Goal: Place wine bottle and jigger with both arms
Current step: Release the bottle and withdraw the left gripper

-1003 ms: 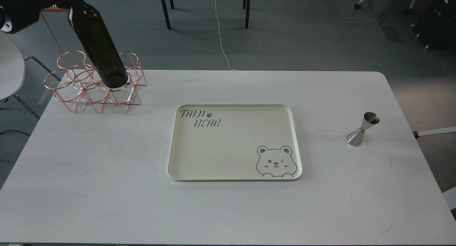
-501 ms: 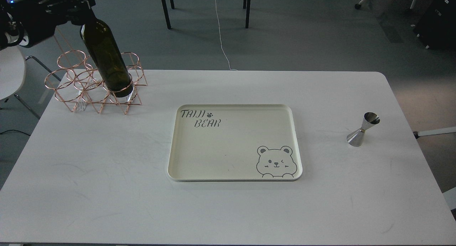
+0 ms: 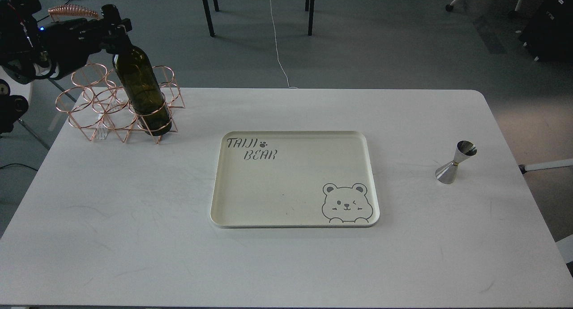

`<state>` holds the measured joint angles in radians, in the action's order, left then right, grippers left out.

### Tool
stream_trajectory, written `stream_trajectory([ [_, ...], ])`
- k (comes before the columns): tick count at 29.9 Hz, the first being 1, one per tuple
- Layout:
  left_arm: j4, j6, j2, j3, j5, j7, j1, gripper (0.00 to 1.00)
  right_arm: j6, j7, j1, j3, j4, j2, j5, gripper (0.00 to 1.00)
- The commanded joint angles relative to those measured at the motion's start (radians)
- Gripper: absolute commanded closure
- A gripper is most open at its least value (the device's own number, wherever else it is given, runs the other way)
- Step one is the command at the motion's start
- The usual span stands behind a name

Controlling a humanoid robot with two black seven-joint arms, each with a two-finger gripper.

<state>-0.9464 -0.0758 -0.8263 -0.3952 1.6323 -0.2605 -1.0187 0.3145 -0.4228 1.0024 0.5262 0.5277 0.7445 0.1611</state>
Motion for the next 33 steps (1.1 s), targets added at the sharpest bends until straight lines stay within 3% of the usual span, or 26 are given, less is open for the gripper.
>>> stream_trajectory([
  [1, 0.003, 0.001, 0.001, 0.003, -0.009, 0.0, 0.017, 0.68, 0.0, -0.001, -0.002, 0.0, 0.0, 0.003, 0.0, 0.06],
  [4, 0.003, 0.001, 0.004, 0.003, -0.023, 0.0, 0.015, 0.58, 0.0, -0.001, -0.002, 0.0, 0.005, 0.004, 0.0, 0.06],
  [8, 0.003, 0.001, 0.001, 0.003, -0.043, 0.0, 0.015, 0.28, 0.0, -0.001, -0.002, 0.001, 0.006, 0.004, -0.002, 0.06],
  [13, 0.003, 0.002, -0.005, -0.022, -0.168, -0.002, 0.003, 0.02, 0.0, -0.002, -0.004, 0.001, 0.005, 0.006, 0.0, 0.06],
  [20, -0.003, -0.013, -0.102, -0.06, -0.694, -0.017, -0.035, 0.02, 0.018, -0.001, -0.007, 0.003, 0.006, 0.024, -0.02, 0.03],
  [25, 0.003, -0.018, -0.172, -0.063, -0.995, -0.06, -0.034, 0.02, 0.014, 0.001, -0.011, 0.001, 0.0, 0.029, -0.02, 0.02],
  [29, 0.003, -0.041, -0.206, -0.062, -1.156, -0.127, -0.026, 0.02, 0.008, -0.004, -0.022, 0.005, -0.02, 0.03, -0.021, 0.01],
  [33, 0.014, -0.087, -0.195, -0.057, -1.342, -0.141, -0.006, 0.02, 0.012, -0.013, -0.037, 0.008, -0.034, 0.027, -0.034, 0.01],
])
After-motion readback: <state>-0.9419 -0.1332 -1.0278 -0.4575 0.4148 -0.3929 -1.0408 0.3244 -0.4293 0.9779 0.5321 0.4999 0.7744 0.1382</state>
